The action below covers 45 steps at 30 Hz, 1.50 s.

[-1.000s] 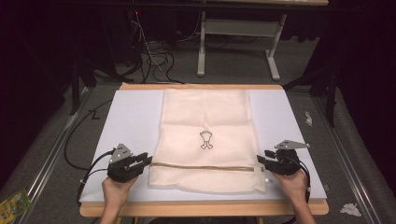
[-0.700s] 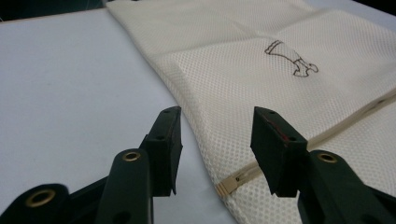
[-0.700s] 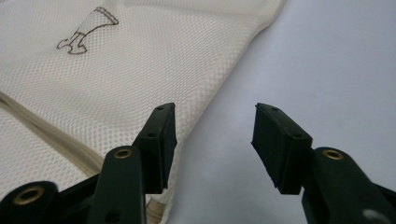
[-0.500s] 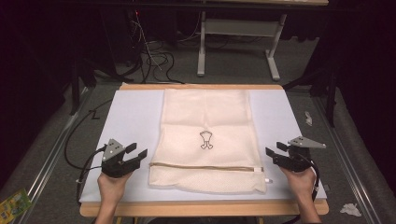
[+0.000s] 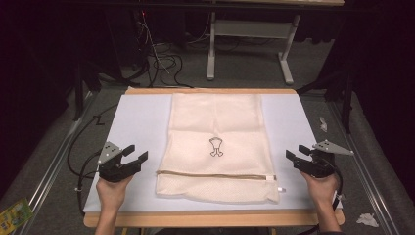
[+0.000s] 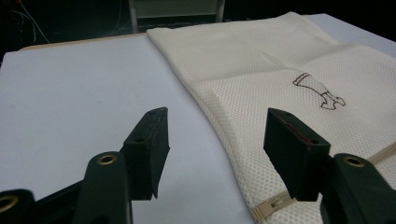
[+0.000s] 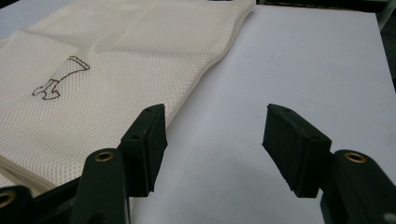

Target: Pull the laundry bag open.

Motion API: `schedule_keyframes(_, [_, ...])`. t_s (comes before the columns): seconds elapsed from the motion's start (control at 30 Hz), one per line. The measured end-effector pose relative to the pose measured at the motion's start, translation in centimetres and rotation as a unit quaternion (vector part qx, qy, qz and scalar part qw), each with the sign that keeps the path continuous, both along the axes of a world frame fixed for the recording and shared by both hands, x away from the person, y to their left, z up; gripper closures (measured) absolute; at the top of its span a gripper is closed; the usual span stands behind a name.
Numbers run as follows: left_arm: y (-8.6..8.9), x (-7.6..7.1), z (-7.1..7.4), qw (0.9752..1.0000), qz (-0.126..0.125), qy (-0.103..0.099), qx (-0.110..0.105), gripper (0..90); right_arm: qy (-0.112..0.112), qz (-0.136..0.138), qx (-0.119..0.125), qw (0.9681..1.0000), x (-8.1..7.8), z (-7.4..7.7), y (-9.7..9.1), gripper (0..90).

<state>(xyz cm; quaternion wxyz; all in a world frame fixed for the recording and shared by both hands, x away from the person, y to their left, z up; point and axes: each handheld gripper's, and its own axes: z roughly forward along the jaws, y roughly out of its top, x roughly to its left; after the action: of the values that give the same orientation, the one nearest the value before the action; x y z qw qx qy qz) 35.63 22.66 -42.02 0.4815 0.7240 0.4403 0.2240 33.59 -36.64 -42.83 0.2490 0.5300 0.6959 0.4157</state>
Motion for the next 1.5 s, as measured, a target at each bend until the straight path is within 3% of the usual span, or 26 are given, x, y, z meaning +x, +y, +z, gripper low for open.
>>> schedule_keyframes(0.37, [1.1,1.0,-0.1,0.9994,0.031,0.010,-0.011,40.2,-0.018,-0.019,0.003,0.9997,0.4,-0.1,-1.0,42.4])
schedule_keyframes(0.63, [1.4,1.8,-0.4,0.9987,0.045,0.016,-0.020,40.3,-0.026,-0.041,0.017,0.9987,0.6,-0.3,-2.1,43.6])
schedule_keyframes(0.83, [1.7,2.3,-0.8,0.9976,0.059,0.019,-0.030,40.7,-0.019,-0.050,0.010,0.9985,1.0,-0.5,-2.5,44.0])
schedule_keyframes(1.5, [0.5,4.1,-2.7,0.9971,0.069,0.031,-0.012,40.7,0.008,-0.063,-0.004,0.9980,2.6,-2.5,-2.4,44.7])
